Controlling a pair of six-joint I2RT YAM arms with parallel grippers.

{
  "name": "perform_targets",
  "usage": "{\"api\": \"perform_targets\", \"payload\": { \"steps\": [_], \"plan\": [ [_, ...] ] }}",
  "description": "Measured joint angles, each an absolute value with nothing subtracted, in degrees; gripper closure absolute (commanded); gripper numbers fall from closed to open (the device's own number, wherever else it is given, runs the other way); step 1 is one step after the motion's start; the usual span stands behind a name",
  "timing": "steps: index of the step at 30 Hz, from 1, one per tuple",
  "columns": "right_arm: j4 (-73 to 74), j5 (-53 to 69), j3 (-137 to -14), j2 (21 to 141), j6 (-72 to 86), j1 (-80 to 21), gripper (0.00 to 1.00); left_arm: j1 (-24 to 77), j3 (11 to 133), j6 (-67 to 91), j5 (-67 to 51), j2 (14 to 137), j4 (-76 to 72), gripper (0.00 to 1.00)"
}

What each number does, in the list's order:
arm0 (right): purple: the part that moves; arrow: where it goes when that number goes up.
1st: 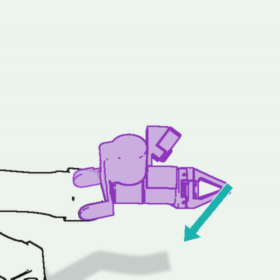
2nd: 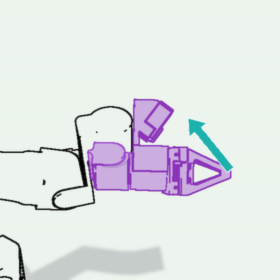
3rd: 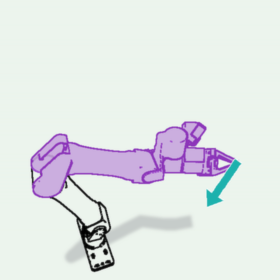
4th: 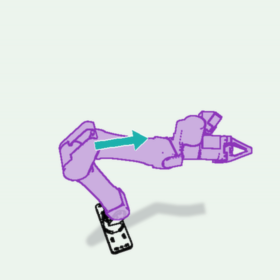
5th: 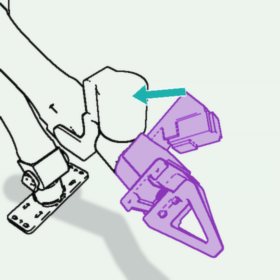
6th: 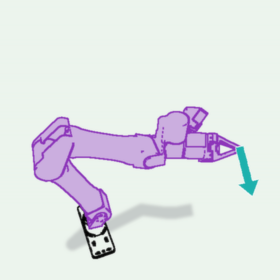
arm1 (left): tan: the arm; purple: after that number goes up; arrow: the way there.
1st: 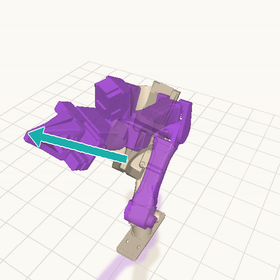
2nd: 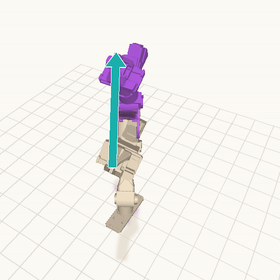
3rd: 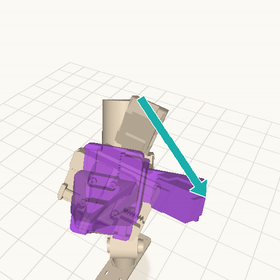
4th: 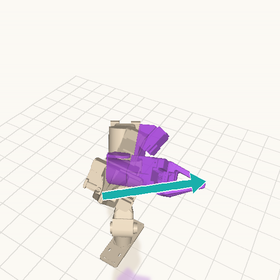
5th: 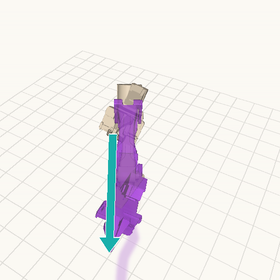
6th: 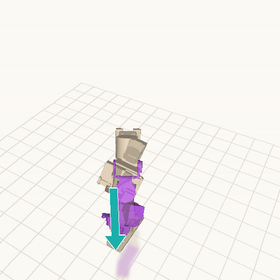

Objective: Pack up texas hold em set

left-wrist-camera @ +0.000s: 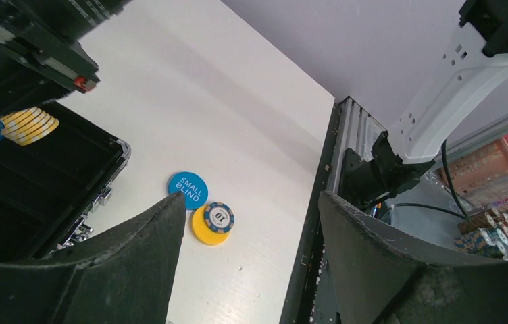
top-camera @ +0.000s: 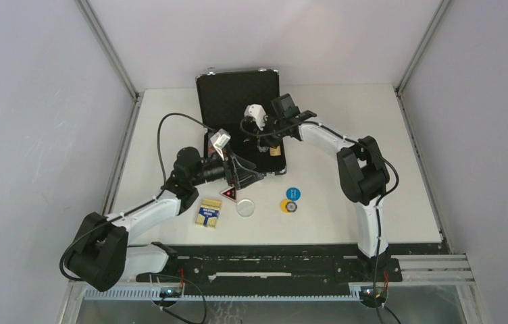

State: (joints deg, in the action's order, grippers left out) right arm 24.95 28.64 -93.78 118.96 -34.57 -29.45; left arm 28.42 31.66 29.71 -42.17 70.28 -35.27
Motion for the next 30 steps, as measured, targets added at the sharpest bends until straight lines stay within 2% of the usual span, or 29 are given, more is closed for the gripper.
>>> {"api": "perform_targets", "payload": {
  "steps": [16, 23, 27, 30],
  "plan": [
    [33.54, 27.42, -104.73, 127.46, -38.59, -28.18, 0.96, 26.22, 31.66, 29.54, -43.81, 71.53, -35.03, 0.23],
    [34.13, 26.52, -105.36, 127.92, -39.18, -28.29, 0.86, 26.22, 31.66, 29.54, -44.21, 71.72, -35.11, 0.23],
    [33.71, 25.54, -105.6, 128.25, -39.2, -28.38, 0.73, 26.22, 31.66, 29.56, -44.34, 72.16, -35.44, 0.22],
    [34.13, 25.47, -105.69, 128.35, -38.96, -28.51, 0.72, 26.17, 31.66, 29.56, -44.6, 72.4, -35.48, 0.22]
  ]
}}
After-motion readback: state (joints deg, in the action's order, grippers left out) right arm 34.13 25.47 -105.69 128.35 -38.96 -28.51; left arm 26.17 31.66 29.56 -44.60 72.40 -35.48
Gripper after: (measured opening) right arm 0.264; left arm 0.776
